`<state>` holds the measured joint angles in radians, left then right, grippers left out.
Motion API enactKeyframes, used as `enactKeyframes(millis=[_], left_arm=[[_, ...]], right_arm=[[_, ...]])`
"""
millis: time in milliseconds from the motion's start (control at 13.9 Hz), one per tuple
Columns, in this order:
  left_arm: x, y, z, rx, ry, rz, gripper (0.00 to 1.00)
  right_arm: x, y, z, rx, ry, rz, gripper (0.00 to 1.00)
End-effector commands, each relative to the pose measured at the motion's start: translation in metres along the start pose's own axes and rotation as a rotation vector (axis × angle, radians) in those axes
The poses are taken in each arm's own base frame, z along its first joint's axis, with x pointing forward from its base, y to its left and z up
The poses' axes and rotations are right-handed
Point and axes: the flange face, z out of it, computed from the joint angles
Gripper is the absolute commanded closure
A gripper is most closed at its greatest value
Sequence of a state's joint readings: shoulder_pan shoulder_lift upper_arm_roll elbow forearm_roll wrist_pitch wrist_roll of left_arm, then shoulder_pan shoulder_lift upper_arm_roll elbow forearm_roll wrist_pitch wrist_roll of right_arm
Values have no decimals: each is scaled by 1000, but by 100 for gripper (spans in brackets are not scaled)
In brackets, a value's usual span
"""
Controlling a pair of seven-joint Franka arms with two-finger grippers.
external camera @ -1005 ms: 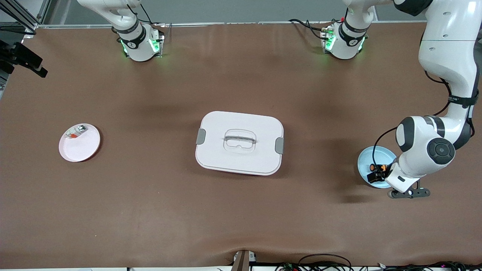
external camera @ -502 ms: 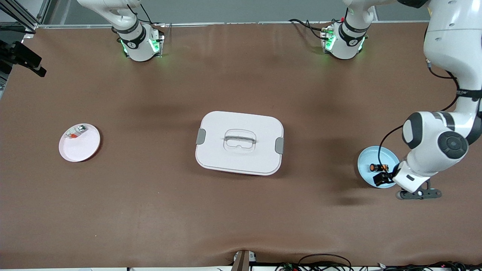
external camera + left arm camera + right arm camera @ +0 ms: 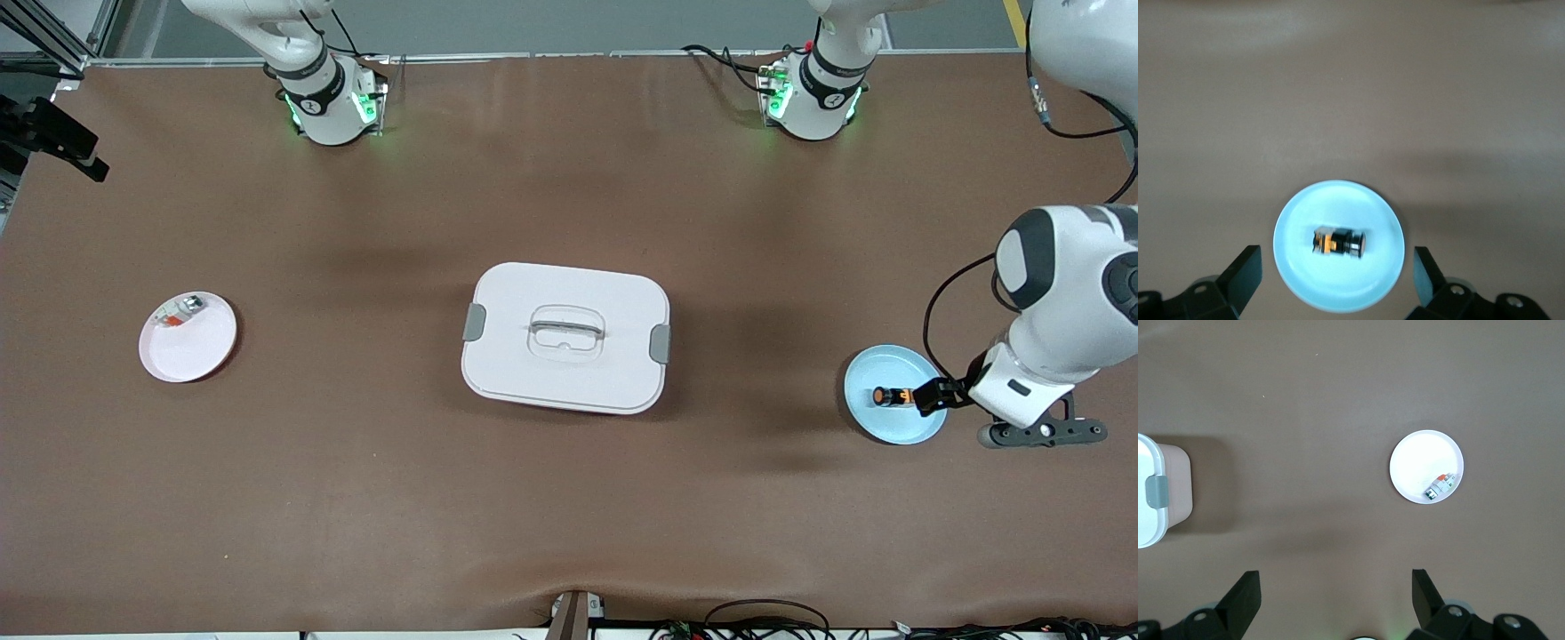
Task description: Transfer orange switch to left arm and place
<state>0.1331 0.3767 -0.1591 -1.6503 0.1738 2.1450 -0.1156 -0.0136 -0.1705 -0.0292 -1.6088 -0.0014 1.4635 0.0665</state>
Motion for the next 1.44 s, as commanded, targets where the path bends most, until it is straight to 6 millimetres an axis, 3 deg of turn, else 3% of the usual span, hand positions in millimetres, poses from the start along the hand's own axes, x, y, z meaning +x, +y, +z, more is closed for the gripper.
enactKeyframes(millis=[0,646,1005,1220,1363], left_arm=[[-18,2,-42,-35,-28,-8,0],[-59,3,-156,-68,-52,8,0],[-71,3,-194,-62,-58,6,0],[-75,41,-205,-63,-75,35,0],[-76,43,-205,-63,-79,3,0]], right_arm=[[1,0,-4,-18,2,-14,0],[1,-1,-4,-16,5,-14,0],[3,0,-4,-17,13,-26,0],[3,0,-3,-16,6,-25,0],[3,2,-2,-15,3,-20,0]])
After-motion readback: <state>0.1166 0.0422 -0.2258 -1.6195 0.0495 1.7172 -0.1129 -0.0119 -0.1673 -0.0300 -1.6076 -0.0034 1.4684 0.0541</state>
